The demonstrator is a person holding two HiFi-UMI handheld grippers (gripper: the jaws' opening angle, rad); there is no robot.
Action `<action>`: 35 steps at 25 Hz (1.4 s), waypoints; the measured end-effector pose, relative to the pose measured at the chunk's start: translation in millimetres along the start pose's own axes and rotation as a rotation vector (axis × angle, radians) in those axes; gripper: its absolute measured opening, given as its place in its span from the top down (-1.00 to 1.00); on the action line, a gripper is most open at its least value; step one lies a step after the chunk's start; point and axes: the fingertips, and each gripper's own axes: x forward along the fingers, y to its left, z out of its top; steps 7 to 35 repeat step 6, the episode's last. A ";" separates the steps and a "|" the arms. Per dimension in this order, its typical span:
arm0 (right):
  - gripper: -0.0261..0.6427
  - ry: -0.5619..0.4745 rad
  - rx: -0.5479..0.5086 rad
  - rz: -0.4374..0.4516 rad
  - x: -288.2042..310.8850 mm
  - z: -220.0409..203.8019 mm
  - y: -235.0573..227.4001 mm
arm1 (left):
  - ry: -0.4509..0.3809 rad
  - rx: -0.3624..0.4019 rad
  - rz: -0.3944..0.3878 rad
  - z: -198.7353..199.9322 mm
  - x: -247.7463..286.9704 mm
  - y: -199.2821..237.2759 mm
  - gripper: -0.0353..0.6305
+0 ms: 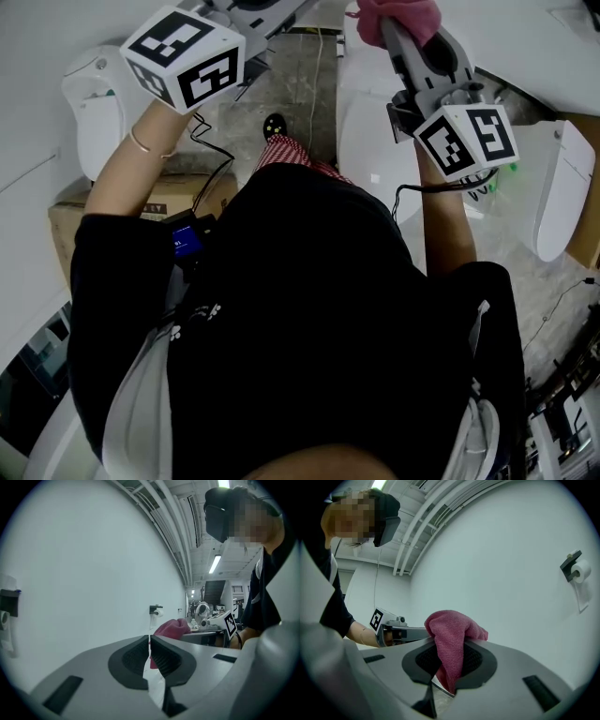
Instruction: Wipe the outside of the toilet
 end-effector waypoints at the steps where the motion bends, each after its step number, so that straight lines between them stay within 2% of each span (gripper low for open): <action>1: 0.69 0.002 0.001 0.003 1.4 -0.1 -0.1 | 0.000 -0.006 0.002 0.0 -0.6 1.4 0.86; 35: 0.69 -0.001 -0.002 0.019 8.6 2.0 0.4 | 0.005 -0.010 0.011 0.9 -3.6 8.8 0.86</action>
